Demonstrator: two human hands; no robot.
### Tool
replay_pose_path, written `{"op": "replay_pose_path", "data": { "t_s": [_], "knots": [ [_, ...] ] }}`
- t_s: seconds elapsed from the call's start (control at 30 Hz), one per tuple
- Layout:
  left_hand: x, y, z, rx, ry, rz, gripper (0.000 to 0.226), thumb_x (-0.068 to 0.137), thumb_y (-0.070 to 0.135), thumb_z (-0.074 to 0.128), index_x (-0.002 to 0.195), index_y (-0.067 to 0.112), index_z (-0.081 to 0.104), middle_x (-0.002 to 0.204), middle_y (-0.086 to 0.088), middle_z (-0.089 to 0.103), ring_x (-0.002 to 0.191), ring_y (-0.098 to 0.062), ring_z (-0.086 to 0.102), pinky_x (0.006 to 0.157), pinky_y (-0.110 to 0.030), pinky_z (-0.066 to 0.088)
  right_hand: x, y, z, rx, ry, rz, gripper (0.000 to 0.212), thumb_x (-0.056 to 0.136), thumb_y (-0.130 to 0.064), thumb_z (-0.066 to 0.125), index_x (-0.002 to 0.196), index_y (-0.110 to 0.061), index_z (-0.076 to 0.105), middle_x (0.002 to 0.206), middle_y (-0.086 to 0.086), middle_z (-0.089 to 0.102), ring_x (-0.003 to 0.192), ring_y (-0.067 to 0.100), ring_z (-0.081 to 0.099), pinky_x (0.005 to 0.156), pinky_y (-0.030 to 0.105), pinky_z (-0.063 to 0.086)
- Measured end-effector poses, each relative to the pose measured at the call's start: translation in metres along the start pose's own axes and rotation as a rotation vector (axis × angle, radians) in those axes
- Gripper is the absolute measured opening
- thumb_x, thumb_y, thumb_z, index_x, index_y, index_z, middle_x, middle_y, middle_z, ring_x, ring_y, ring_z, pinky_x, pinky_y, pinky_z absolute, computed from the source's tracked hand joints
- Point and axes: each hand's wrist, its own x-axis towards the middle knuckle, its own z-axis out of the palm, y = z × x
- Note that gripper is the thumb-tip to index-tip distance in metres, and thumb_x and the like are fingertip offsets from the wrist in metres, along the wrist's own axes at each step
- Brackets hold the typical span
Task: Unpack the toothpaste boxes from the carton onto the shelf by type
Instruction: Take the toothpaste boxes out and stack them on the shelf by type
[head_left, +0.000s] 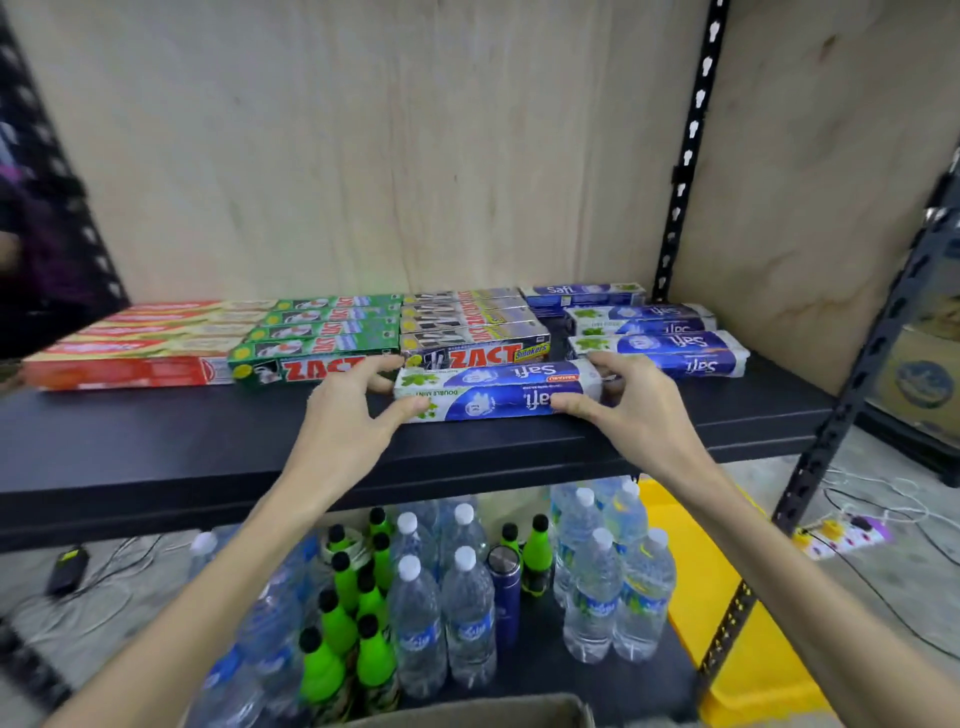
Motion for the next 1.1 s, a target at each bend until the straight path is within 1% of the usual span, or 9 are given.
{"op": "replay_pose_path", "data": {
  "t_s": [0.1, 0.23, 0.4, 0.57, 0.67, 0.8, 0.93, 1.03, 1.1],
  "knots": [
    [-0.001, 0.001, -0.003, -0.011, -0.037, -0.028, 0.049, 0.086, 0.042, 0.076, 0.131, 0.029, 0.062, 0.098, 0.013, 0.07, 0.097, -0.006, 0.064, 0.084, -0.026, 0.047, -0.002, -0.001, -0.004, 0.029, -0.032, 0.014, 0.069, 0.077, -0.052, 0.08, 0.134, -0.018, 0.061, 0.119, 0.0, 0.066, 0.1, 0.013, 0.067, 0.085, 0.025, 0.052],
    [0.001, 0.007, -0.006, 0.033, -0.04, -0.026, 0.044, 0.088, 0.036, 0.076, 0.128, 0.024, 0.063, 0.096, 0.012, 0.068, 0.087, -0.002, 0.066, 0.087, -0.034, 0.056, -0.014, 0.001, -0.008, 0.138, -0.085, 0.017, 0.061, 0.078, -0.046, 0.081, 0.131, -0.022, 0.062, 0.11, -0.011, 0.068, 0.097, 0.001, 0.065, 0.081, 0.012, 0.051],
    [-0.011, 0.01, -0.007, 0.028, 0.008, -0.037, 0.05, 0.086, 0.043, 0.076, 0.128, 0.02, 0.063, 0.103, 0.008, 0.066, 0.086, -0.004, 0.067, 0.088, -0.037, 0.058, -0.027, 0.003, -0.017, 0.288, -0.135, -0.003, 0.049, 0.073, -0.044, 0.085, 0.114, -0.026, 0.067, 0.095, -0.006, 0.073, 0.09, 0.008, 0.067, 0.081, 0.023, 0.051],
    [-0.036, 0.02, -0.008, 0.033, -0.022, -0.047, 0.082, 0.081, 0.07, 0.065, 0.146, 0.021, 0.05, 0.142, 0.001, 0.052, 0.124, -0.015, 0.057, 0.108, -0.042, 0.046, -0.043, -0.003, -0.014, 0.31, -0.244, -0.052, 0.048, 0.066, -0.052, 0.086, 0.109, -0.034, 0.073, 0.085, -0.003, 0.066, 0.078, 0.01, 0.055, 0.074, 0.034, 0.047],
    [-0.061, 0.039, -0.006, 0.031, -0.079, 0.011, 0.088, 0.082, 0.072, 0.061, 0.148, 0.015, 0.047, 0.156, 0.004, 0.042, 0.141, -0.006, 0.037, 0.107, -0.022, 0.031, -0.053, -0.016, -0.007, 0.395, -0.253, -0.079, 0.034, 0.07, -0.043, 0.087, 0.101, -0.031, 0.077, 0.086, 0.009, 0.068, 0.072, 0.01, 0.051, 0.068, 0.035, 0.044],
    [-0.089, 0.058, 0.0, -0.059, -0.126, 0.075, 0.094, 0.077, 0.078, 0.058, 0.151, 0.022, 0.041, 0.151, 0.016, 0.043, 0.143, -0.004, 0.035, 0.101, -0.011, 0.027, -0.07, -0.04, 0.009, 0.428, -0.213, -0.099, 0.028, 0.072, -0.043, 0.085, 0.093, -0.026, 0.078, 0.079, 0.005, 0.071, 0.07, 0.01, 0.057, 0.067, 0.034, 0.049],
    [-0.101, 0.056, -0.009, -0.163, -0.136, 0.065, 0.088, 0.066, 0.083, 0.062, 0.142, 0.042, 0.045, 0.135, 0.031, 0.045, 0.122, 0.015, 0.042, 0.094, -0.004, 0.032, -0.08, -0.055, 0.023, 0.467, -0.209, -0.124, 0.016, 0.08, -0.038, 0.08, 0.091, -0.026, 0.08, 0.08, -0.004, 0.075, 0.073, 0.006, 0.064, 0.07, 0.032, 0.053],
    [-0.103, 0.05, -0.017, -0.17, -0.152, 0.058, 0.067, 0.063, 0.075, 0.07, 0.12, 0.066, 0.037, 0.123, 0.038, 0.042, 0.119, 0.014, 0.045, 0.093, -0.006, 0.036, -0.084, -0.064, 0.034, 0.51, -0.265, -0.151, 0.014, 0.095, -0.022, 0.067, 0.102, -0.02, 0.08, 0.093, -0.009, 0.078, 0.091, 0.007, 0.072, 0.083, 0.025, 0.054],
    [-0.099, 0.041, -0.024, -0.148, -0.144, 0.072, 0.067, 0.066, 0.07, 0.075, 0.124, 0.062, 0.042, 0.122, 0.035, 0.045, 0.116, 0.012, 0.048, 0.092, -0.007, 0.038, -0.083, -0.068, 0.039, 0.514, -0.303, -0.194, 0.021, 0.1, -0.019, 0.061, 0.112, -0.014, 0.077, 0.099, -0.009, 0.078, 0.095, 0.005, 0.071, 0.087, 0.021, 0.053]
  ]
}}
